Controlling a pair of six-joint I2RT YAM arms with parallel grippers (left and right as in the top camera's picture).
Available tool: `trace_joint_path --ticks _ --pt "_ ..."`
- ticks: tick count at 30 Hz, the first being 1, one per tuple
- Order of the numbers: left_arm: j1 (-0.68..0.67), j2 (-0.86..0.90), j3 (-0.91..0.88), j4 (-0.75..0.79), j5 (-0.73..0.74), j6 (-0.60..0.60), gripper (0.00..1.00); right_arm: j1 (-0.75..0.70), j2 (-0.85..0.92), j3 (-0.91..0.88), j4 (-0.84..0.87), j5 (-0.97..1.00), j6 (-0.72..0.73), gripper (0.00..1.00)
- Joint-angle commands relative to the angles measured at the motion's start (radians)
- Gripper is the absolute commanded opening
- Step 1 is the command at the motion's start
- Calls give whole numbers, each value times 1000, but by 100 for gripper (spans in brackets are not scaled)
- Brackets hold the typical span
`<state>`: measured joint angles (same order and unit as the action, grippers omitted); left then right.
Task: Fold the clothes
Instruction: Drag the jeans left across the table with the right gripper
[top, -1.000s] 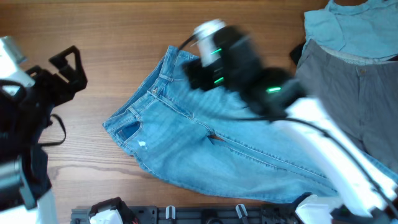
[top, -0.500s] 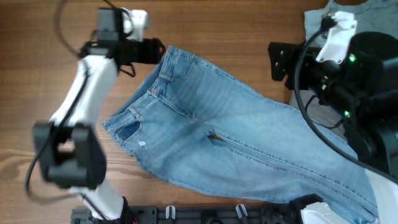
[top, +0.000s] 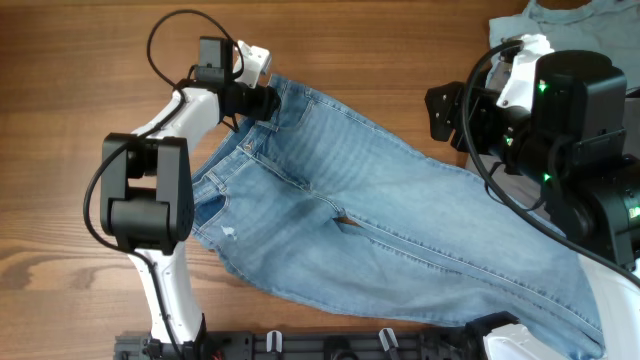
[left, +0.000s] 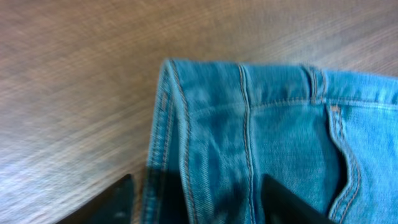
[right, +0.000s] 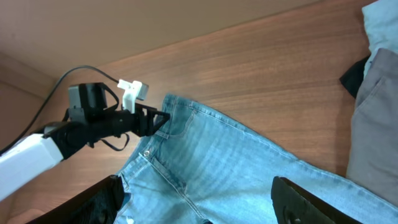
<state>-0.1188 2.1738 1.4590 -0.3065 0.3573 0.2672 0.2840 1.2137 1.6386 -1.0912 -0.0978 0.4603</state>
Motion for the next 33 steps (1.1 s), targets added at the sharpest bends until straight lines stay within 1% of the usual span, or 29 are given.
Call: trace_joint_path --ticks 1,2,4,7,9,11,12,14,15,16,17,18,20,22,24,27,28,29,31,33 --pt "-8 31 0 -9 50 13 46 -2 6 3 -14 -15 14 81" --pt "-8 31 0 -8 50 13 35 -2 6 3 -16 -15 14 80" --pt "-5 31 0 -8 44 14 4 -2 6 3 -18 -15 15 80" --pt "18 21 0 -7 8 13 4 -2 6 3 -21 -15 14 80" --pt "66 -13 4 -6 -51 -1 4 -2 6 3 -21 -15 14 80" --pt "127 -50 6 1 -124 -48 4 -2 6 3 -21 -14 14 80" --pt "157 -64 6 1 -131 -49 4 -2 6 3 -20 -14 14 80" --pt "229 -88 6 -3 -101 -94 4 -2 6 3 -21 -14 14 80" --pt "260 -96 6 -21 -32 -96 4 -2 6 3 -21 -14 14 80" --pt "275 -99 6 -46 -11 -95 4 -2 6 3 -21 -14 14 80" --pt "291 -100 6 -81 -34 -95 4 -2 6 3 -21 -14 14 80" --pt "315 -100 6 -126 -121 -95 4 -2 6 3 -21 -14 14 80" --pt "375 -101 6 -150 -306 -103 4 -2 6 3 -21 -14 11 80" --pt "459 -117 7 -116 -526 -204 4 -2 6 3 -21 -10 11 80" --pt "549 -140 27 -108 -653 -269 4 -2 7 3 -21 -7 12 80" --pt "666 -170 60 -109 -661 -317 4 -2 16 3 -25 -6 10 80" --pt "708 -183 68 -109 -657 -353 4 -2 26 3 -33 -3 10 80" --pt "749 -198 70 -109 -627 -376 4 -2 45 3 -45 10 10 80" --pt "806 -219 71 -110 -526 -384 4 -2 82 2 -64 38 10 80" --pt "837 -229 71 -111 -519 -388 4 -2 152 2 -82 68 10 80"
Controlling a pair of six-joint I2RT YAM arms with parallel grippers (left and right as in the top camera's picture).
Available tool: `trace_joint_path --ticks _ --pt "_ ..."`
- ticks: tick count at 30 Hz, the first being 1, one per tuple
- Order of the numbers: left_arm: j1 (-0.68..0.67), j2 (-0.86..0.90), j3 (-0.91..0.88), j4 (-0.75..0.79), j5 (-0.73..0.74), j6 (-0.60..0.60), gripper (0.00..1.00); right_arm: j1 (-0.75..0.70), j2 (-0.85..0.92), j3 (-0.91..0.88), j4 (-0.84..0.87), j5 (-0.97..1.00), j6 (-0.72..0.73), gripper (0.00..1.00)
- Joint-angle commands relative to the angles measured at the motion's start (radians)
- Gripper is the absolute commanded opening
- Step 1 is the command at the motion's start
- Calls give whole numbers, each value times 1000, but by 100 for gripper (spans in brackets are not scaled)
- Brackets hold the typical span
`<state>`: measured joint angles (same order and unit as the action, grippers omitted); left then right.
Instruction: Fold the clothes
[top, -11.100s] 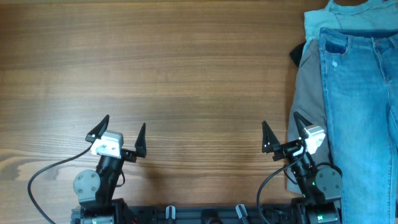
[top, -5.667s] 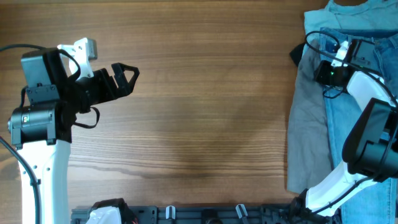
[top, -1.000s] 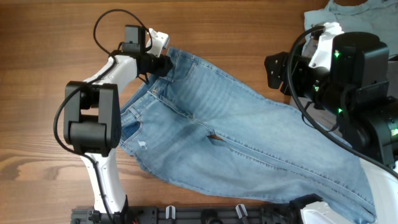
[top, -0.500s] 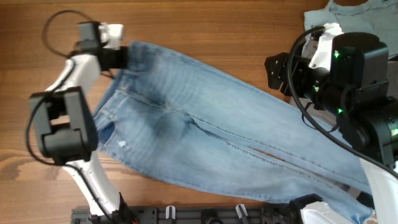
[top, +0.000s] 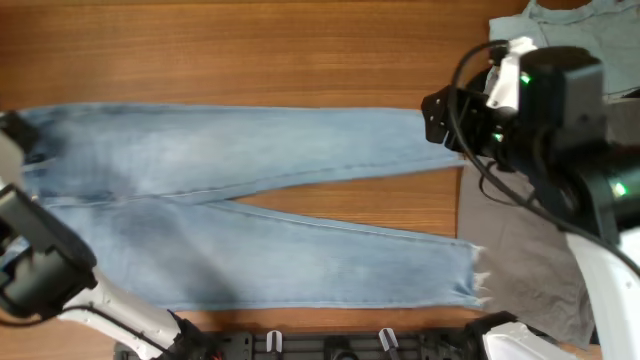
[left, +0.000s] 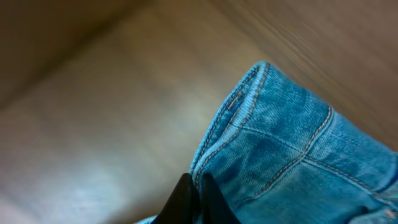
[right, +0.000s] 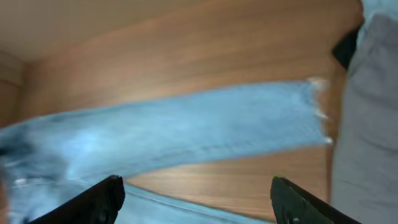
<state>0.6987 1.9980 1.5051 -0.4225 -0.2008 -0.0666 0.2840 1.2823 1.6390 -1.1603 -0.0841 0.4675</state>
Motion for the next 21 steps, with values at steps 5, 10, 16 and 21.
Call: trace_joint_path --ticks 5,10,16,21 --pt "46 -63 25 -27 54 -110 14 -2 292 2 -29 84 7 75" --pt "27 -87 25 -32 182 -98 71 -3 437 2 -27 80 7 76" --pt "-41 -140 25 -64 435 -98 62 -4 582 2 58 -111 -94 54" --pt "-177 -141 23 -265 695 -9 20 -14 674 2 80 -108 -65 61"
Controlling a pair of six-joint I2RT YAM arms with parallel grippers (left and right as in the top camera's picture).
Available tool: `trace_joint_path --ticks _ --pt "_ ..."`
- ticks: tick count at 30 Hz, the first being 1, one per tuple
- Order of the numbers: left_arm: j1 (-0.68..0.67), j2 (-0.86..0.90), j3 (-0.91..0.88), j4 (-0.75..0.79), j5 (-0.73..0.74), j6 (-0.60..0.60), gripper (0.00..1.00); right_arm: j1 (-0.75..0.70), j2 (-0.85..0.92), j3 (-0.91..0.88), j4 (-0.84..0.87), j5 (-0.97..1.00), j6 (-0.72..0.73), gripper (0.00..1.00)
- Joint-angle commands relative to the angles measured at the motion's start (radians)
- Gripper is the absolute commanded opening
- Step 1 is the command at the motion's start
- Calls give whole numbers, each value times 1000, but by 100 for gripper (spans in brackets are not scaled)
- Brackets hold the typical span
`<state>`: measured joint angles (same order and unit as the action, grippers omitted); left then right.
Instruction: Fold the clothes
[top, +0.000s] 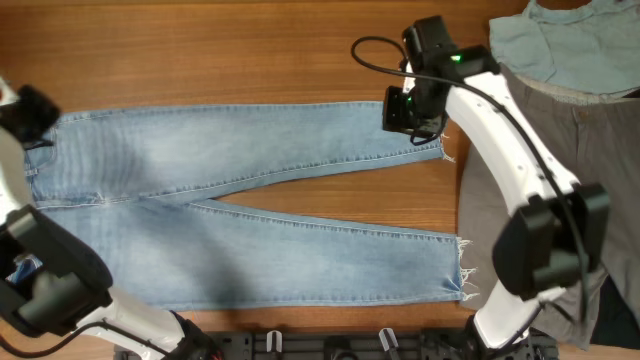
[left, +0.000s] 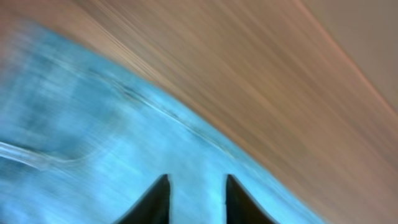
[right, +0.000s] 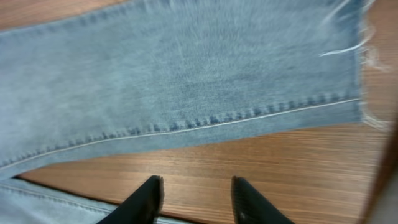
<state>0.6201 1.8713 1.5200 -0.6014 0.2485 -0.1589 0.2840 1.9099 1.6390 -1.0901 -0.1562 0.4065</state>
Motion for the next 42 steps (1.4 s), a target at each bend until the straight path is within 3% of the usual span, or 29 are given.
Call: trace_joint_path --ticks 1,6,12,15,18,20,22,27,30,34,37,40,41,42 --pt "-145 -12 6 -120 284 136 21 -23 44 2 17 -36 -4 63" --pt "-455 -10 3 -198 286 348 33 -101 -92 3 13 -37 21 66" --pt "-834 64 3 -95 62 365 13 -163 -331 3 5 -35 18 74" --pt "-946 145 3 -35 -11 365 4 -164 -393 3 -31 -6 25 77" --pt "-1007 219 3 27 -15 343 4 -164 -404 3 -74 46 66 78" --pt "-1024 263 3 59 -18 333 4 -164 -404 3 -82 56 68 78" --pt "-1027 311 3 116 -18 290 21 -164 -404 3 -82 56 68 79" --pt "-1023 447 3 314 -73 102 16 -164 -399 3 -82 56 68 79" --pt "-1004 525 3 410 -153 -1 18 -164 -399 3 -81 56 68 79" --pt "-949 543 24 512 -146 -132 20 -164 -399 3 -83 56 67 79" --pt "-919 543 108 507 -98 -144 20 -164 -399 3 -84 55 68 79" --pt "-892 537 278 409 -84 -136 21 -164 -399 3 -121 56 67 79" --pt "-888 533 323 370 -82 -128 25 -164 -399 3 -135 56 67 79" --pt "-877 503 455 206 -82 -77 36 -164 -399 3 -175 61 64 80"
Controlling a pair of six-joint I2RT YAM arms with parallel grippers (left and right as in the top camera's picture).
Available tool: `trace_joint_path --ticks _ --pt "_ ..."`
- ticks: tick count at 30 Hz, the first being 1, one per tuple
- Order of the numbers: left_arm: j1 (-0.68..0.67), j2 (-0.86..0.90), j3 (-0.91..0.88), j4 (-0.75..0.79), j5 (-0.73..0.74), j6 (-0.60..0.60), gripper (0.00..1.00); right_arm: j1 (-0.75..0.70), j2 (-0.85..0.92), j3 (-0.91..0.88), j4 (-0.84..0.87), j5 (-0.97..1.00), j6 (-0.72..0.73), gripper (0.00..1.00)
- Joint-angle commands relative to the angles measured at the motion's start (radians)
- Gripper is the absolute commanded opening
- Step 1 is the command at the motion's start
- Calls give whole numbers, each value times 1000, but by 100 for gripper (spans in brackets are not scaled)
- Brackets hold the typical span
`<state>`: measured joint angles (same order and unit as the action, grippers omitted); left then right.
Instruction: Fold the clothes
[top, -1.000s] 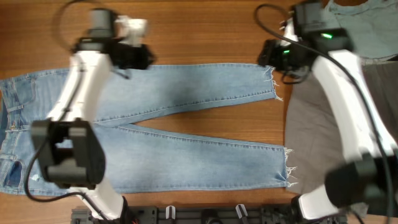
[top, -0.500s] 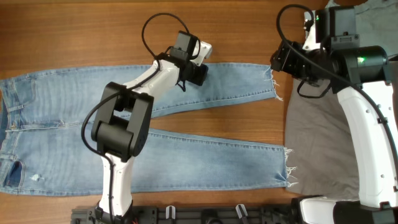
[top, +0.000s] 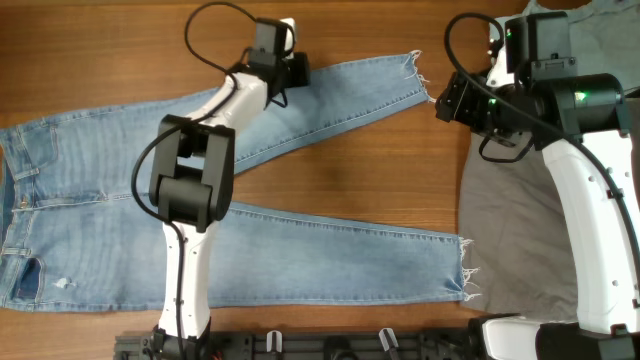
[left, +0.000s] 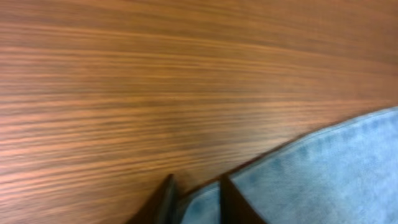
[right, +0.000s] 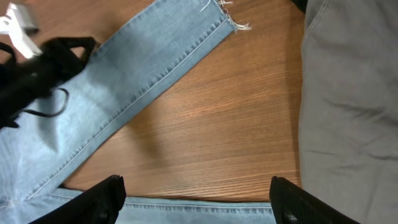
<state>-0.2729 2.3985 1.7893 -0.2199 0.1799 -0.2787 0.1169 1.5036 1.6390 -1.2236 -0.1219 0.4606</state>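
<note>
Light blue jeans (top: 300, 250) lie flat on the wooden table (top: 380, 180), waist at the left and legs spread to the right. The upper leg (top: 350, 95) slants toward the back right, and its frayed hem (right: 224, 15) is near the grey cloth. My left gripper (top: 292, 70) is at the far edge of that leg. Its fingers are close together with the denim edge (left: 292, 168) between them (left: 196, 202). My right gripper (top: 445, 100) hangs above the table right of the hem. It is wide open and empty (right: 196, 202).
Grey trousers (top: 520, 220) cover the right side of the table, with a teal shirt (top: 570, 20) at the back right corner. A black rail (top: 330, 345) runs along the front edge. Bare wood shows between the two legs.
My left gripper was at the waist at the far left and is now on the upper leg's far edge. That leg now slants toward the back. My right gripper has left the hem and stands open.
The jeans lay bunched diagonally with my left gripper open at a waistband corner. Then they were stretched flat with my left gripper shut on the waist. Then my right gripper was at the upper hem. Now the left grips the upper leg.
</note>
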Motion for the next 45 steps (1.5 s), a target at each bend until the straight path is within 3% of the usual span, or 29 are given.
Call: trace_joint_path --ticks 1,3,6,12,14,16,19,22,25,31,34,40,43,45 --pt "18 -39 216 -229 -13 64 44 3 8 2 -54 37 11 80" --pt "19 -83 258 -335 -13 107 71 3 9 -3 -78 58 11 82" --pt "19 -192 268 -494 -17 154 80 3 11 -56 -100 67 10 80" --pt "39 -369 268 -789 -62 171 79 3 11 -274 -97 61 -6 68" --pt "52 -403 268 -858 -94 172 73 3 11 -340 -79 42 -16 61" --pt "72 -444 268 -926 -180 211 68 3 11 -417 -41 6 -16 57" --pt "110 -522 268 -994 -317 230 72 3 11 -492 -4 -77 -31 56" --pt "159 -600 268 -1061 -327 175 79 3 11 -568 0 -131 -42 54" --pt "196 -629 268 -1121 -327 105 79 3 11 -622 10 -131 -31 51" --pt "245 -633 268 -1210 -311 84 72 3 11 -698 48 -154 -26 42" --pt "244 -633 268 -1218 -277 84 71 3 8 -698 49 -285 -161 50" --pt "244 -633 268 -1217 -248 85 72 45 7 -699 15 -303 -169 52" --pt "244 -633 268 -1217 -248 84 73 76 7 -699 -60 -163 30 52" --pt "244 -633 268 -1218 -248 84 74 76 7 -699 -72 -72 117 73"
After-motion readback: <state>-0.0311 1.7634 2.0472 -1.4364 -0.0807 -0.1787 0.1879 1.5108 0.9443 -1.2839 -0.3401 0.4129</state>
